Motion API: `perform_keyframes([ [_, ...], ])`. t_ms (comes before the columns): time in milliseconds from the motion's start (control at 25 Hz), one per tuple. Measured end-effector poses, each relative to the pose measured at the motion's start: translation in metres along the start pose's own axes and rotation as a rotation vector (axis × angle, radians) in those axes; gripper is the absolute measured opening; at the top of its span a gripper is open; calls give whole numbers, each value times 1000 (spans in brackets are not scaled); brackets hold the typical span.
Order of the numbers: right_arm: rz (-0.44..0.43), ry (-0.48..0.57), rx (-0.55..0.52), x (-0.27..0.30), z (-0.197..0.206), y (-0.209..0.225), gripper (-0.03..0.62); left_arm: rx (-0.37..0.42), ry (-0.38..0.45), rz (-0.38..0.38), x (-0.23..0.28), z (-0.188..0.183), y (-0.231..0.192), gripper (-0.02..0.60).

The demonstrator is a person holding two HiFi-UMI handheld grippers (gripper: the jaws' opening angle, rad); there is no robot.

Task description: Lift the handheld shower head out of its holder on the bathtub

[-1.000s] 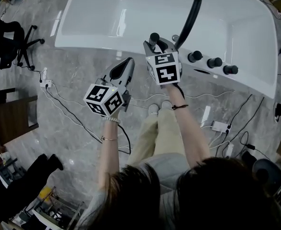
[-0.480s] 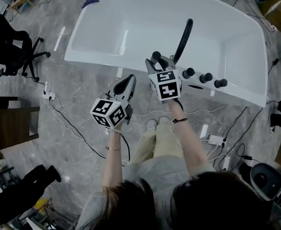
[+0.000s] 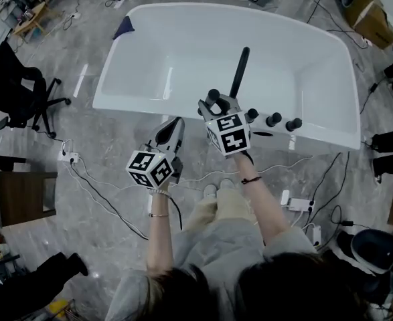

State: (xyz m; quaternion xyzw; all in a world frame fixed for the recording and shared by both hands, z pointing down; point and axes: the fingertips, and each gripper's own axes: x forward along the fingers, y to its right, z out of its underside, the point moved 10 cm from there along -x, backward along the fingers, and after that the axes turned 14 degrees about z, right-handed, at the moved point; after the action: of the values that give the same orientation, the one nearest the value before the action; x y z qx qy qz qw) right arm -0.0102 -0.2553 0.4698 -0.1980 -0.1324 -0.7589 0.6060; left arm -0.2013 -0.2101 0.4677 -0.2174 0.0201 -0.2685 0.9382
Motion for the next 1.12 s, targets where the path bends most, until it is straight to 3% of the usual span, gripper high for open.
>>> perform_keyframes([
  [680,-8,123,9,-87,-57,13,132,82,48,118,4,-54,49,6],
  [1120,12,202,63,-141,-71,35,132,213,13,249,21,-75,88,6],
])
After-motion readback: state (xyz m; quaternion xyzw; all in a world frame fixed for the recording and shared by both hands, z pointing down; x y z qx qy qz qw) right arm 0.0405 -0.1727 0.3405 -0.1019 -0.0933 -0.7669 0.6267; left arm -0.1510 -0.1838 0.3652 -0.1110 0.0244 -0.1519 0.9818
